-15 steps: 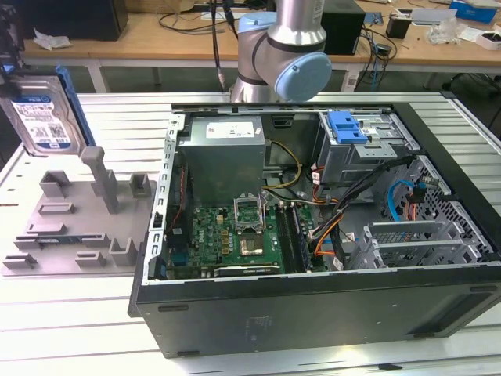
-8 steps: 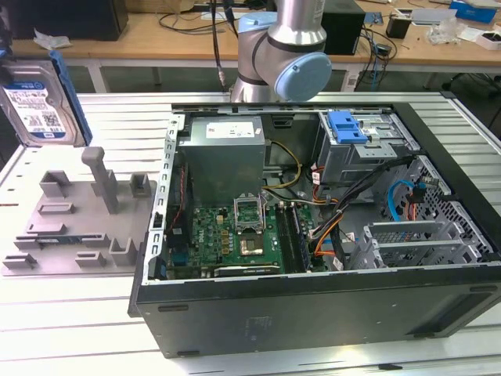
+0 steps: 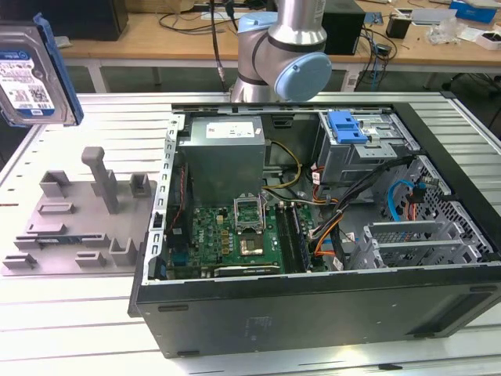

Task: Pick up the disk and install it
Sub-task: 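Pick up the disk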

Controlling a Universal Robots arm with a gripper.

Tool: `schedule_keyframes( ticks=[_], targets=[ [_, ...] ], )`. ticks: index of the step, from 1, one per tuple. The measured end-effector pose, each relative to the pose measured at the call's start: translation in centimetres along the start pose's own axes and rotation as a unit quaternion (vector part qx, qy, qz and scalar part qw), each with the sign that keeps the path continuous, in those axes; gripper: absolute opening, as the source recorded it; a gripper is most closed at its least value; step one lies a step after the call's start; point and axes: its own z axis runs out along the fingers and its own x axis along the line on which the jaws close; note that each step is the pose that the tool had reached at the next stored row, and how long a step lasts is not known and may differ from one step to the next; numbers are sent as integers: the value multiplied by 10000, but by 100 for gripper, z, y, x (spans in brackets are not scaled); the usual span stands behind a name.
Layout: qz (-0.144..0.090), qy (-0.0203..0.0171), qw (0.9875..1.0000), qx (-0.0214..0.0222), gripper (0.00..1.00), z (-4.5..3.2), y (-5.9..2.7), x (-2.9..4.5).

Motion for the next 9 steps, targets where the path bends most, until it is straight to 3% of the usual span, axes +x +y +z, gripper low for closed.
schedule_keyframes(
  ticks=[9],
  targets=[
    [-2,0,10000,0,37,-290,-1,8]
  ],
)
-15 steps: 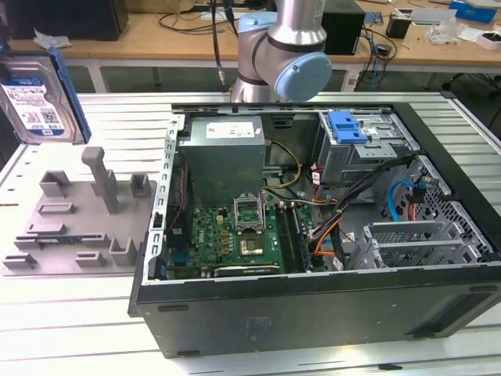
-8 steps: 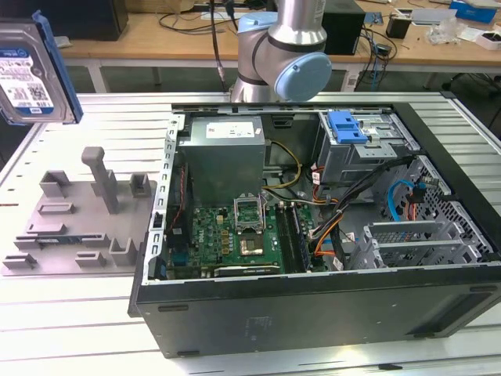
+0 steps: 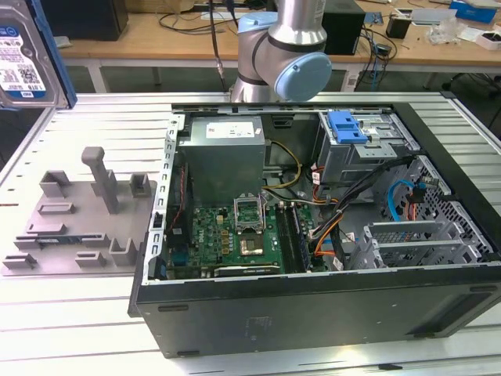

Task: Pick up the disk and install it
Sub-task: 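Pick up the disk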

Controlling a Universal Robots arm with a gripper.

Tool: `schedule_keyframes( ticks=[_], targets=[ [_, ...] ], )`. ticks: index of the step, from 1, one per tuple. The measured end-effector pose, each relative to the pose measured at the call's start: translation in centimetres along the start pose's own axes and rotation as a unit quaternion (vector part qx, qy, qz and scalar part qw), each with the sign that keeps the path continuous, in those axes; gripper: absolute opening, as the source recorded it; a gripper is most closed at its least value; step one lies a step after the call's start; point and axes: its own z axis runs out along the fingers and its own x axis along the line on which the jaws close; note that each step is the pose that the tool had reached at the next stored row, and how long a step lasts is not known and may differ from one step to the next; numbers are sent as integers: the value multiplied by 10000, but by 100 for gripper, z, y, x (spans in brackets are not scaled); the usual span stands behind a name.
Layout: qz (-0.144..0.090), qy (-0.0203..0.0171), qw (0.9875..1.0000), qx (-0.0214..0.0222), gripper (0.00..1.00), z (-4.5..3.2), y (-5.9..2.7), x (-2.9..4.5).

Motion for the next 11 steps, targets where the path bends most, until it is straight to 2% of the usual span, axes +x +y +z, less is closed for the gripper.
schedule_keyframes(
  ticks=[2,8,11],
  targets=[
    [-1,0,10000,0,37,-55,0,1],
    [-2,-1,10000,0,37,-57,0,8],
    [-7,-1,10000,0,37,-74,-17,72]
  ],
)
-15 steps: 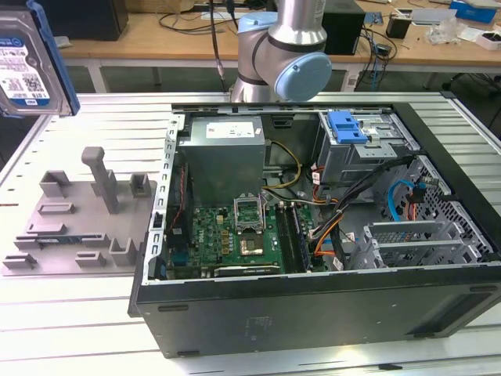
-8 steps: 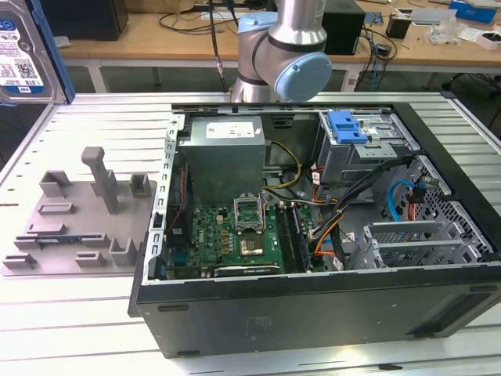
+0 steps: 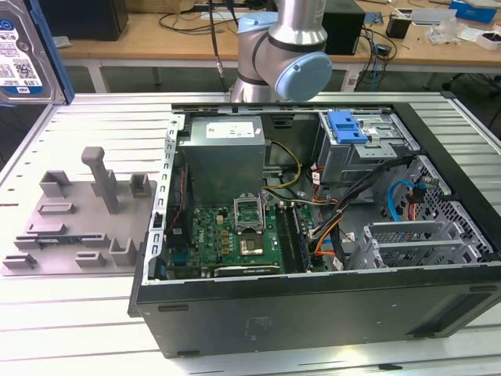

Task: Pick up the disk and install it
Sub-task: 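Pick up the disk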

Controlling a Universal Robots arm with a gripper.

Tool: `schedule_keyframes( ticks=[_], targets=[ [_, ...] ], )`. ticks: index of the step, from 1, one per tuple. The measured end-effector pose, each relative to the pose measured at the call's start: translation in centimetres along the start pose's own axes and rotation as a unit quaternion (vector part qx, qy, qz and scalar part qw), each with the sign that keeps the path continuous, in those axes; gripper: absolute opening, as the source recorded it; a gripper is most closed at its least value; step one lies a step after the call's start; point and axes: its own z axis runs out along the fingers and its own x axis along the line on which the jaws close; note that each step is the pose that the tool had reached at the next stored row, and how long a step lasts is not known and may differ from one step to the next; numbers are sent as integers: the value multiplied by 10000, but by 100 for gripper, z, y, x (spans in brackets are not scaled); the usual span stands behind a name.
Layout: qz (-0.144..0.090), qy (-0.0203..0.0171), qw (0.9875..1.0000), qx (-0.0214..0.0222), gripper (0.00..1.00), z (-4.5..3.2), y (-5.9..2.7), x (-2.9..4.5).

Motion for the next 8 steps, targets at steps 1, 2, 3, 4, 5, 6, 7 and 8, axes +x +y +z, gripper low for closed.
schedule_keyframes(
  ticks=[1,2,3,4,5,6,7,8],
  targets=[
    [-1,0,10000,0,37,-4,-7,26],
    [-1,0,10000,0,37,-8,-16,52],
    [-2,0,10000,0,37,-12,-33,95],
    [-2,0,10000,0,37,-13,-52,120],
    [-2,0,10000,0,37,-16,-91,160],
    [-2,0,10000,0,37,-17,-118,184],
    [-2,0,10000,-1,37,-17,-146,208],
    [-3,0,10000,-1,37,-18,-197,253]
  ],
)
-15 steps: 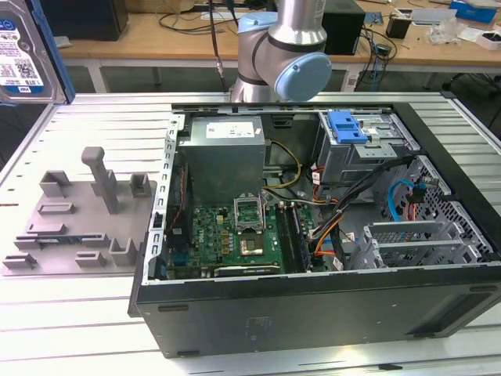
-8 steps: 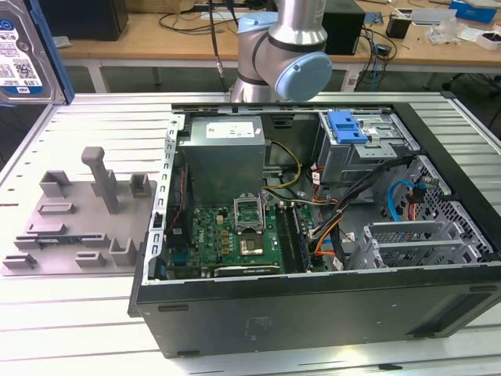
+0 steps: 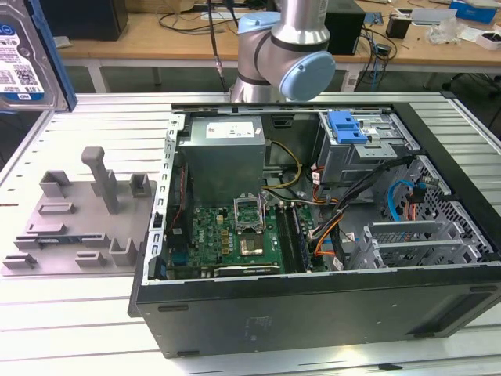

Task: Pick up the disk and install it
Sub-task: 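Pick up the disk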

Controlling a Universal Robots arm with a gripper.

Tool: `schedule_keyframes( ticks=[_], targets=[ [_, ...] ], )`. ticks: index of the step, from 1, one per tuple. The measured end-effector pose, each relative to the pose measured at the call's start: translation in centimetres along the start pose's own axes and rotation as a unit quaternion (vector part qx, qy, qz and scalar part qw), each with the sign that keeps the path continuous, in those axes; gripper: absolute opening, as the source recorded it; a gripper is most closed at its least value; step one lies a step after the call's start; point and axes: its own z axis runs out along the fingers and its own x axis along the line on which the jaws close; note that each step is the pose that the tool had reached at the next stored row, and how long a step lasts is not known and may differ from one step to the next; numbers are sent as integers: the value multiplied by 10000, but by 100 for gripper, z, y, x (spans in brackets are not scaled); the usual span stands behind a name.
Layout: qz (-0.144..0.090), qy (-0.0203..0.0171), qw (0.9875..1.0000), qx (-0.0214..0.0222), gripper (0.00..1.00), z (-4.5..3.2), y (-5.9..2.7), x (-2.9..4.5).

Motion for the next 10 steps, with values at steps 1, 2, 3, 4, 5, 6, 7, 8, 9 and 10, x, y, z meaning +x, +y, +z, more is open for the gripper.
schedule_keyframes(
  ticks=[1,2,3,4,5,6,7,8,9,10],
  targets=[
    [1,0,10000,-1,37,0,-51,43],
    [0,0,10000,-2,37,-1,-107,89],
    [0,0,10000,-2,37,-1,-133,110],
    [1,0,10000,-2,37,-2,-167,137],
    [1,0,10000,-3,37,-2,-194,158],
    [1,0,10000,-3,37,-3,-222,180],
    [1,0,10000,-3,37,-3,-274,218],
    [1,0,10000,-3,37,-3,-311,242],
    [1,0,10000,-4,37,-3,-342,263],
    [0,0,10000,-4,37,-3,-398,297]
  ],
)
